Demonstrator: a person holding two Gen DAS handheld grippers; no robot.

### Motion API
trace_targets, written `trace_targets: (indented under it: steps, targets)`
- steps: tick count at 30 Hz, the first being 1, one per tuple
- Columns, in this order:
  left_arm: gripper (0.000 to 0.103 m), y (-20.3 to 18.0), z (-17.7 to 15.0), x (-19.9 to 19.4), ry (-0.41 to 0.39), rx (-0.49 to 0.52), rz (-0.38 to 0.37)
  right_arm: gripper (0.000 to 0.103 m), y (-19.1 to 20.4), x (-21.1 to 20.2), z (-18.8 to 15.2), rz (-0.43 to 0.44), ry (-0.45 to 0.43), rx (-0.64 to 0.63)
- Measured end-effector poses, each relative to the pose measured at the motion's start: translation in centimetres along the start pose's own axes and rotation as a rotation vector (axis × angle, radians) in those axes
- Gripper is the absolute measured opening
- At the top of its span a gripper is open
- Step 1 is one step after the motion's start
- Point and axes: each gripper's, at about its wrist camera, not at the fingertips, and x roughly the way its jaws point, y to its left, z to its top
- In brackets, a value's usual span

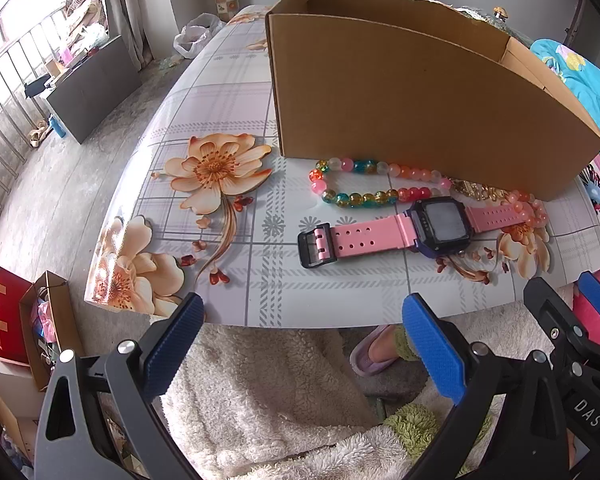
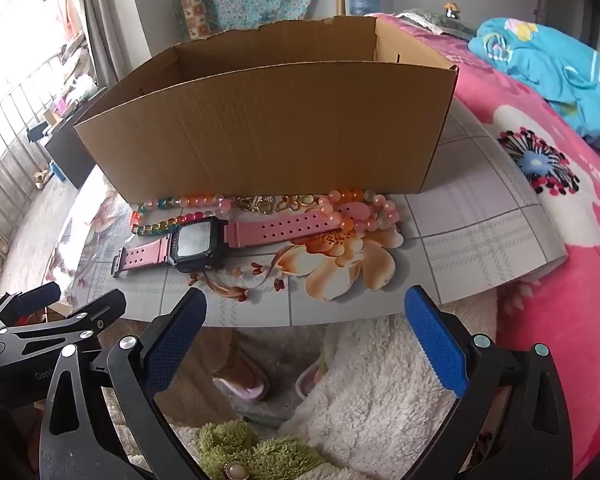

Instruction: Organize jewelry

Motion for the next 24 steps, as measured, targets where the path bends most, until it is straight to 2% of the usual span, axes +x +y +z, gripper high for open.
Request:
trace_targets:
  steps: [24]
  targets:
    - [0.097,0.40,-0.11,0.35,0.005,-0.009,-0.001,0.095,0.00,-0.24,0.20,-0.004,-0.006,-0.005]
